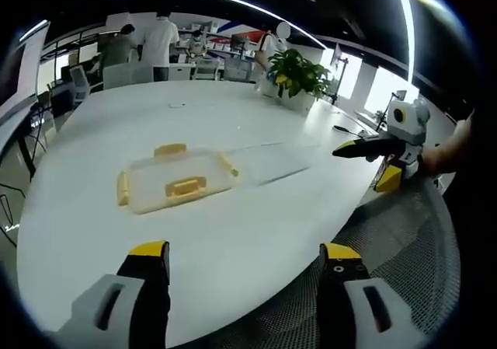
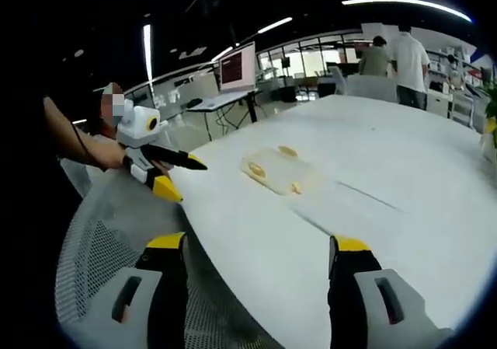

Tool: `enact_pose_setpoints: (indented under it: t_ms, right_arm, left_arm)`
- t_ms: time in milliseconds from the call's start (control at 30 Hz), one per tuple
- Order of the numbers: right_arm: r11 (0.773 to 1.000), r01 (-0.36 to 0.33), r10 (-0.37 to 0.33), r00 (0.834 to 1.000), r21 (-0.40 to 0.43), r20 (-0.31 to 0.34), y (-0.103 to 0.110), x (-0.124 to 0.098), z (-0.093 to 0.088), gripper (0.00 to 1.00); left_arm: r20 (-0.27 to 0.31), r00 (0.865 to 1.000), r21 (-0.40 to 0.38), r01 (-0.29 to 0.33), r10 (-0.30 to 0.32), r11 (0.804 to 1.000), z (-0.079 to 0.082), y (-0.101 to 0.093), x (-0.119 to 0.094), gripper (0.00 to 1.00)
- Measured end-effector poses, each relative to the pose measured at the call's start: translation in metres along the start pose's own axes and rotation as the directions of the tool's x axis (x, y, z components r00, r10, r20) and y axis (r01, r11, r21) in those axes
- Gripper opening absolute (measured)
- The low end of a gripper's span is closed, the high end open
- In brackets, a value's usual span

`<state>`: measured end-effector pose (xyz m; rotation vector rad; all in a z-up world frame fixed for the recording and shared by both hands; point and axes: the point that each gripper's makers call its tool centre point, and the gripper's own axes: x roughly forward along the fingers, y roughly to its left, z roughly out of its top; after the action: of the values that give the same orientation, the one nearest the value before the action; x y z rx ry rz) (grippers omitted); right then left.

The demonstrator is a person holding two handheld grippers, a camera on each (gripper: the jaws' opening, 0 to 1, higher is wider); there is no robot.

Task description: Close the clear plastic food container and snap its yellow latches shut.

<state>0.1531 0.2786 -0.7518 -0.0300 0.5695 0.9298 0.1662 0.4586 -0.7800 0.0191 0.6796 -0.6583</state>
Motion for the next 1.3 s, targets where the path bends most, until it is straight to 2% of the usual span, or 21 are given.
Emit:
enact_pose_setpoints:
  t_ms: [67,167,267,433,500,633,833,1067,1167,1300]
  right_arm:
    - [1.000,0.005,-0.005,1.000,-0.007,0.012,-0.001,-0.001,0.003,0.68]
    - [1.000,0.007,-0.007,1.000,0.025,0.018,-0.002,-0.001,0.004,0.71]
    - [1.000,0.009,-0.009,1.000,0.010,0.018,-0.003,-0.002,0.004,0.67]
    - [1.000,-0.005,0.005,1.000,0.009,0.016,0.001,-0.001,0.006,0.68]
    - [1.000,-0.018,0.018,1.000,0.008,0.013,0.004,0.000,0.007,0.71]
    - [0.999,-0.037,0.037,0.999,-0.032,0.002,0.010,0.001,0.007,0.75]
    - [0.997,-0.041,0.039,0.999,-0.064,-0.027,0.011,0.002,0.009,0.74]
    - [0.998,-0.010,0.013,0.999,-0.070,0.035,0.007,0.006,0.043,0.74]
    - [0.996,0.007,-0.003,0.999,-0.087,0.051,0.007,0.010,0.051,0.73]
    - [0.996,0.025,-0.019,0.998,-0.087,0.065,0.011,0.016,0.058,0.72]
  left_arm:
    - [0.011,1.000,-0.003,0.004,-0.004,1.000,0.002,0.000,0.000,0.74]
    - [0.007,1.000,-0.004,0.006,-0.006,1.000,0.002,0.000,0.000,0.74]
    - [0.014,1.000,-0.001,0.007,-0.007,1.000,0.003,-0.001,-0.001,0.72]
    - [0.024,1.000,-0.006,0.009,-0.009,1.000,0.006,0.000,-0.001,0.72]
    - [0.031,1.000,-0.007,0.007,-0.007,1.000,0.008,0.000,-0.002,0.74]
    - [0.027,0.999,-0.004,0.018,-0.018,1.000,0.008,-0.001,-0.001,0.83]
    - [0.039,0.999,0.016,0.007,-0.008,1.000,0.011,0.003,-0.002,0.84]
    - [0.068,0.998,0.021,0.013,-0.014,1.000,0.023,0.006,-0.005,0.83]
    - [0.086,0.996,0.028,0.021,-0.023,0.999,0.030,0.008,-0.004,0.83]
    - [0.086,0.995,0.033,0.041,-0.043,0.999,0.032,0.010,-0.003,0.82]
